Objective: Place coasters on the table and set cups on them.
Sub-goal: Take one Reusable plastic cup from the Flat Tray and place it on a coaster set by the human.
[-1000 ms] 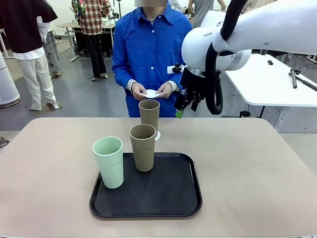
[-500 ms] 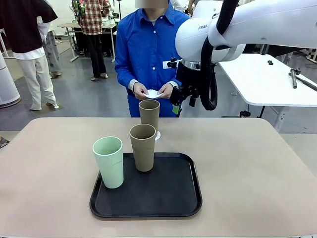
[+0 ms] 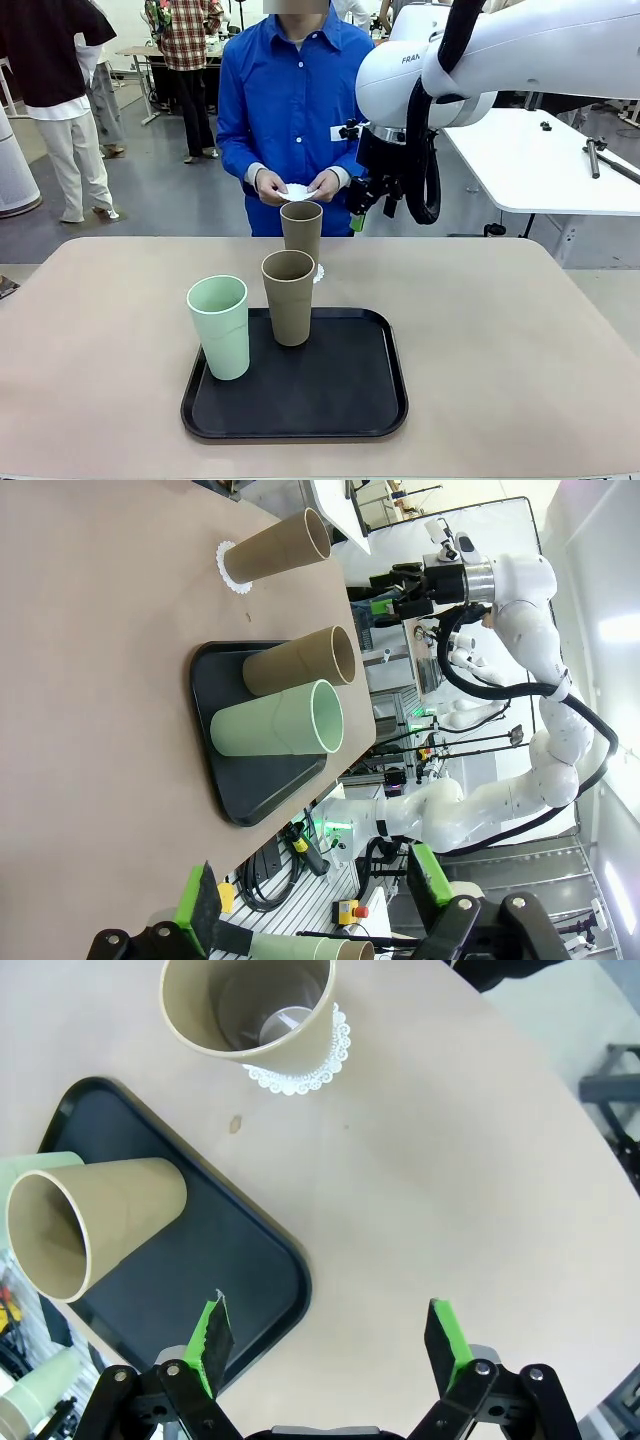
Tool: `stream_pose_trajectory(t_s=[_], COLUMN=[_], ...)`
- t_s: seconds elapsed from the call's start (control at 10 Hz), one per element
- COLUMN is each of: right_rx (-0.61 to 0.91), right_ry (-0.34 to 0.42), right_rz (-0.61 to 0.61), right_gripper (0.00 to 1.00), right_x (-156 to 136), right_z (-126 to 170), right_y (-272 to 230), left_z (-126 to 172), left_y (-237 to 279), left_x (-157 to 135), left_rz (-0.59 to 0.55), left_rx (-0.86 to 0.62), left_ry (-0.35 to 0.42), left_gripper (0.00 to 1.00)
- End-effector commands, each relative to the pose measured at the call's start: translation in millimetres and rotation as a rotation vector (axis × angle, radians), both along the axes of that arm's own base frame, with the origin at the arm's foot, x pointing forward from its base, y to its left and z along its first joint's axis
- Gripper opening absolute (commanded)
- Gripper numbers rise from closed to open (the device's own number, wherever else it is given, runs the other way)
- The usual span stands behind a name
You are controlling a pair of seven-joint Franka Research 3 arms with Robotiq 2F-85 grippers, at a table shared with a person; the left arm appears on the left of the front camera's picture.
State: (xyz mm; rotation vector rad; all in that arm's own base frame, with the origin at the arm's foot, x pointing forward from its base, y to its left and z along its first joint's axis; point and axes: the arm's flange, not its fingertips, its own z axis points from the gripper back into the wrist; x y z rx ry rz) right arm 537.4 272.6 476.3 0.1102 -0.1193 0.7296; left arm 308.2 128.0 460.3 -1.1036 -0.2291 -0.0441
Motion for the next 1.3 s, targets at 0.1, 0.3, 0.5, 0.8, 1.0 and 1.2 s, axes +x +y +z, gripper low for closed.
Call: stream_pose_trajectory(t_s=[0.1,0.3,0.5,0.8,1.0,1.2], right_rx=[0.007,0.000,0.018,-0.040,0.002,0.052], right_ry=[-0.016,0.000,-0.094,-0.054,0.010,-0.030], right_rz=[0.016,0.000,-0.267,-0.518,-0.590,-0.611], right_gripper=[1.00,1.00,1.00,1.00,1.00,1.00], right_x=[-2.3,0.0,-28.8,-60.3,-77.2,-91.2], right_z=[-3.0,0.1,23.4,29.6,16.3,6.7], right_y=[-2.8,0.0,-59.3,-156.7,-207.2,-233.4], left_z=[0.8,0.8,0.8,0.8,0.8,0.8], left_y=[1.0,1.0,1.0,1.0,1.0,1.0], left_x=[-0.4,-0.4,-0.4,-0.4,-0.4,-0.4], left_rz=[0.001,0.001,0.001,0.001,0.001,0.001], left_rx=[-0.012,-0.012,-0.012,-0.012,-0.012,-0.012], left_ry=[-0.014,-0.014,-0.014,-0.014,-0.014,-0.014], left_gripper=[1.00,1.00,1.00,1.00,1.00,1.00])
